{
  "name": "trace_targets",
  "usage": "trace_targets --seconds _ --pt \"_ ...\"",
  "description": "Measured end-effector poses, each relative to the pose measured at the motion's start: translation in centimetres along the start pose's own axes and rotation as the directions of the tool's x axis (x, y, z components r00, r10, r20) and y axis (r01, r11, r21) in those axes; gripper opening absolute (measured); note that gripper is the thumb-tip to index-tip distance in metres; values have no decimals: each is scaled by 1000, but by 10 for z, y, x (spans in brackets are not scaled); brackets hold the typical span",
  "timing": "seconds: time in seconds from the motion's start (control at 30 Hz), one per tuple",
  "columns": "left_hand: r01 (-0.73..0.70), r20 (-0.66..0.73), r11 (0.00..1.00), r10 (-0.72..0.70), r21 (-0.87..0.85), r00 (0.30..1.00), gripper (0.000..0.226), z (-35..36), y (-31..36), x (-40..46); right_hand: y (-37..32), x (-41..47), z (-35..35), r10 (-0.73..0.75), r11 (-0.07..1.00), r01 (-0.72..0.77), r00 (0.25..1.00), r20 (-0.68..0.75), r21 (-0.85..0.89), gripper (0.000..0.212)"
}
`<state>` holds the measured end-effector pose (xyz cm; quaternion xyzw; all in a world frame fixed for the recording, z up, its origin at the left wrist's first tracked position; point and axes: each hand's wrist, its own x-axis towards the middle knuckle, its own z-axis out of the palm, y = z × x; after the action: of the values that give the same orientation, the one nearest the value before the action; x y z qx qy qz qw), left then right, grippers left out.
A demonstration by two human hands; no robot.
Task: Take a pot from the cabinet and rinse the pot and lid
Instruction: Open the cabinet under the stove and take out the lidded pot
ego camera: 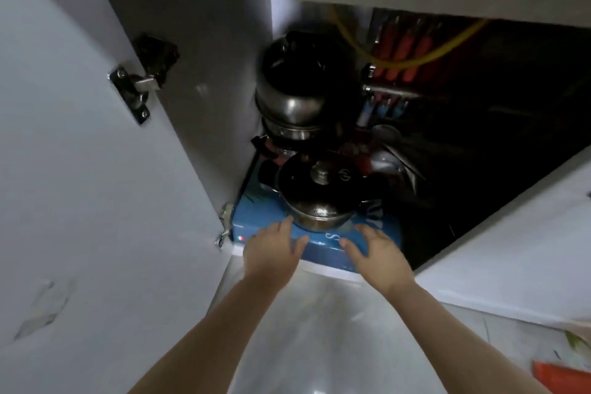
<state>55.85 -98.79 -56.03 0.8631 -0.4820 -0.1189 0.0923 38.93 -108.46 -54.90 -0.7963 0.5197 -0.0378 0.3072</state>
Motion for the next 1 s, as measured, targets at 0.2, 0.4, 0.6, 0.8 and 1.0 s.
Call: trace_targets --seconds 0.2,0.4,0.6,0.8,1.0 --pt "90 -73 996 -90 -5 993 64 66 -23 45 30 50 54 70 984 -50 992 -109 174 67" --pt "104 -124 975 -130 -197 984 67 88 -31 84 31 82 73 116 884 -14 974 -192 466 72" --pt "66 -11 675 -110 -734 994 65 88 -17 96 17 95 76 151 752 14 969 -193 658 64" --pt "121 55 482 -148 -868 987 71 93 -6 94 10 90 92 116 669 100 965 -236 736 67" --pt "162 92 306 -230 -938 969 75 95 -5 99 7 91 95 186 551 89 956 -226 830 72"
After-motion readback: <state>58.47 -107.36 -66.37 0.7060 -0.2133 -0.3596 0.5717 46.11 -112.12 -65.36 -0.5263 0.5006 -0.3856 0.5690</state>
